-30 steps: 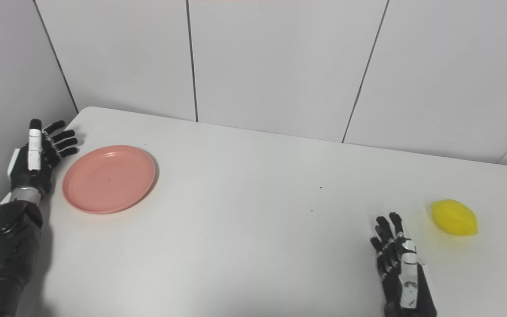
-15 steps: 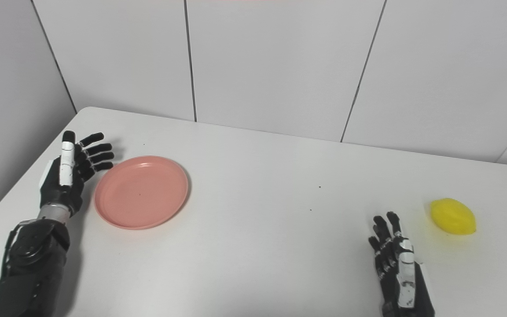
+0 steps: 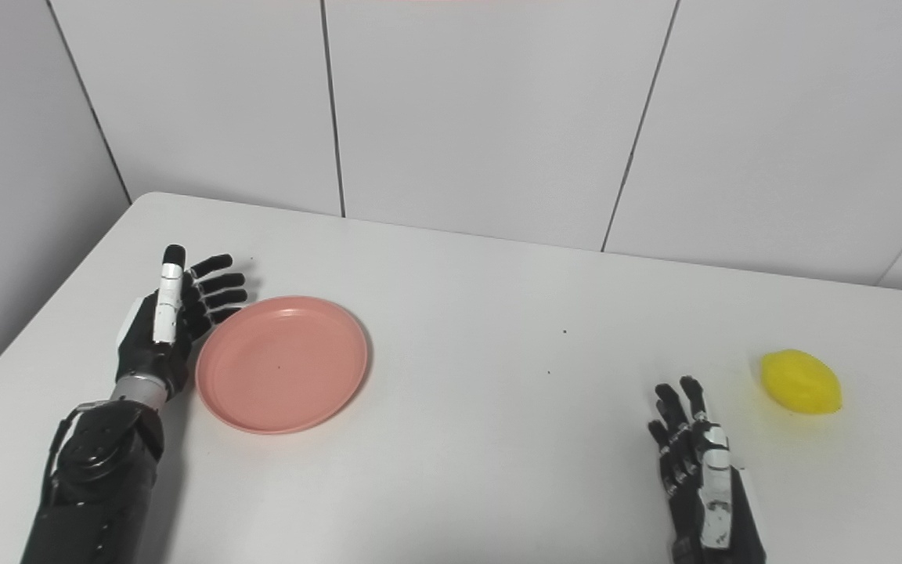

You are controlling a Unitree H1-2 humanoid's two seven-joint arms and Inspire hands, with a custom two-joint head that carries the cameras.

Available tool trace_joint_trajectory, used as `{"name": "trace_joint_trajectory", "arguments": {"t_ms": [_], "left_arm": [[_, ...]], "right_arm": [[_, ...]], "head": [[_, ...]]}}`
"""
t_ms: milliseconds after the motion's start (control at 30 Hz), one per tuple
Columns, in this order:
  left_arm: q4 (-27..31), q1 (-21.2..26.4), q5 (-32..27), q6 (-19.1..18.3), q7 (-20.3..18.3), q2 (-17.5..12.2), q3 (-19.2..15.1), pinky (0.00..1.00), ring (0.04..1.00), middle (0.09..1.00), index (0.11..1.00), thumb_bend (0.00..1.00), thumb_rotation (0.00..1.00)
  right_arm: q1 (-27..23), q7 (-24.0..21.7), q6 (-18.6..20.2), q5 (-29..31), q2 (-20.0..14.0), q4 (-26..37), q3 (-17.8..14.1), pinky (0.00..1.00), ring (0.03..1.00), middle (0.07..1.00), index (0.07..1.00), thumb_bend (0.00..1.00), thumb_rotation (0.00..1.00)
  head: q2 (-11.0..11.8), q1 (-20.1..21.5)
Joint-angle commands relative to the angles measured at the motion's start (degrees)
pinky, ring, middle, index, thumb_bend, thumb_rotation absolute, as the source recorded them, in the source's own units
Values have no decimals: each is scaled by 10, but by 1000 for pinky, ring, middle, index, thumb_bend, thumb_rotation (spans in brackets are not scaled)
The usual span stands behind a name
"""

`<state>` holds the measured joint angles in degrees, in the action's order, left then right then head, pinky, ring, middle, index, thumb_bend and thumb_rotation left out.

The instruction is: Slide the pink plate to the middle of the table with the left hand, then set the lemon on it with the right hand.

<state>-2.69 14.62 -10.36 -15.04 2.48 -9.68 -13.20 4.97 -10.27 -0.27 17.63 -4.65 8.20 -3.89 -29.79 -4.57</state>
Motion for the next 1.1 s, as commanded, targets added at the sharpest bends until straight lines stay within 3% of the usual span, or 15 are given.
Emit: {"name": "trace_joint_trajectory", "arguments": {"t_ms": [0, 133, 333, 767, 1067], "left_arm": [[21, 5, 8, 4, 6, 6, 6, 629, 667, 675, 690, 771, 978], [10, 4, 8, 14, 6, 23, 9, 634, 666, 665, 683, 775, 982], [15, 0, -1, -2, 6, 49, 11, 624, 664, 664, 701, 779, 963], [25, -17, 3, -12, -1, 64, 37, 637, 670, 671, 711, 804, 979], [39, -22, 2, -32, 8, 95, 49, 651, 679, 682, 706, 801, 981]], "right_arm": [[5, -2, 2, 2, 4, -1, 4, 1000, 1000, 944, 995, 744, 1000], [5, 2, 6, -2, 5, 2, 6, 1000, 1000, 944, 994, 749, 1000], [5, 0, 6, 0, 5, 3, 9, 1000, 1000, 947, 998, 750, 1000], [3, 5, 5, -1, 12, 6, 12, 1000, 997, 934, 985, 735, 1000], [4, 11, 10, -13, 14, 15, 23, 1000, 1000, 941, 990, 735, 1000]], "head": [[-1, 0], [-2, 2], [-4, 4], [-10, 9], [-17, 25]]}}
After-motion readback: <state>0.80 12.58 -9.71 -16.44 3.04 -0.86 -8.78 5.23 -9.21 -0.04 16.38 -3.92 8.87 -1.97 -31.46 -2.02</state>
